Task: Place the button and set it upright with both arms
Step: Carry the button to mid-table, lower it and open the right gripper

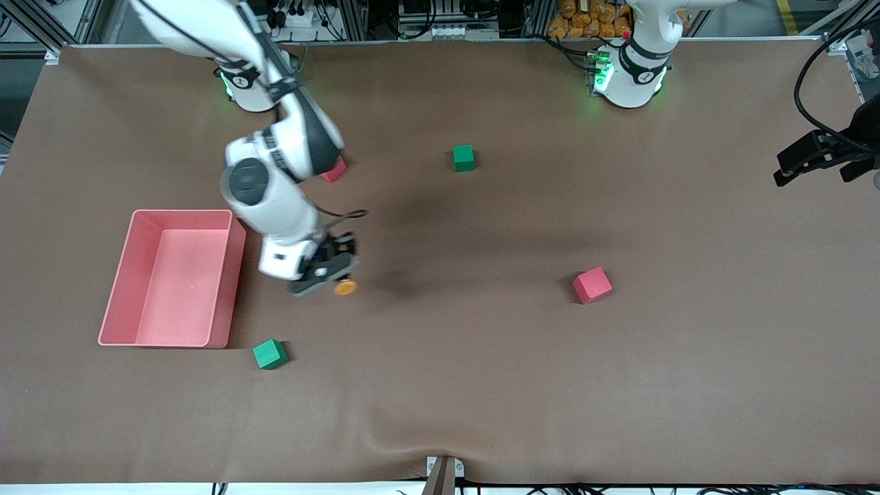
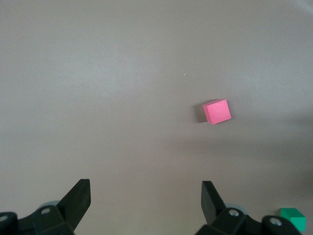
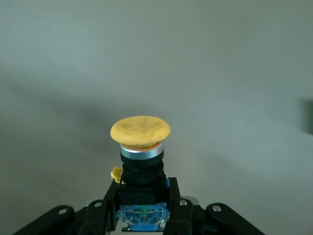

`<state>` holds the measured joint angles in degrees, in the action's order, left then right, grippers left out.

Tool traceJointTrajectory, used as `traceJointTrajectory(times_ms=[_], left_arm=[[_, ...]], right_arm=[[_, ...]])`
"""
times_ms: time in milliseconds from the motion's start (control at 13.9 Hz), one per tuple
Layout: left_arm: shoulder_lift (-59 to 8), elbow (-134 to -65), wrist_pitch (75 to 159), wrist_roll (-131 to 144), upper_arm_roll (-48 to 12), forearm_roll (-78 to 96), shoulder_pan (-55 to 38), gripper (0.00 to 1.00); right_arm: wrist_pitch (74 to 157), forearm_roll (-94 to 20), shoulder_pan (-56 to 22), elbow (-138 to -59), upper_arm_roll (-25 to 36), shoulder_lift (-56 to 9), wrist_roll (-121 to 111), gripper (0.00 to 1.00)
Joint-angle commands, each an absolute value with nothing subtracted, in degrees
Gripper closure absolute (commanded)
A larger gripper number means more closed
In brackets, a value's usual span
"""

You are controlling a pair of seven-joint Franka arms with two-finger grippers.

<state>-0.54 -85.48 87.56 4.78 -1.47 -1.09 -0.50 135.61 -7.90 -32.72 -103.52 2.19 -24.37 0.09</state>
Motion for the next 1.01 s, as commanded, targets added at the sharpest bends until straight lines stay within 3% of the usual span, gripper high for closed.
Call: traceJointTrajectory(times_ms=[0,361,721,938], left_arm=[[-0.7,-85.2,87.1,4.6,-2.0,-1.3,-0.7,0.00],[-1.0,-85.2,87.5,5.7,-3.3,-1.3,-1.1,0.00],[-0.4,-85.3,87.7,4.5,-4.4,-2.4,-0.6,0.00],[-0.9,-86.6,87.1,5.6,-4.7,-2.4,-0.8,0.00]], right_arm=[[134.7,-9.1,-39.5,-91.7,3.1,-33.4,11.8,1.00],[135.4,-8.8,-47.5,-77.7,3.1,-45.8,28.0,1.00],[144.7,-8.9,-52.0,-74.7,2.6,-51.7,37.2,1.00],[144.8,-8.9,-53.4,-68.8,2.5,-56.9,41.4,1.00]])
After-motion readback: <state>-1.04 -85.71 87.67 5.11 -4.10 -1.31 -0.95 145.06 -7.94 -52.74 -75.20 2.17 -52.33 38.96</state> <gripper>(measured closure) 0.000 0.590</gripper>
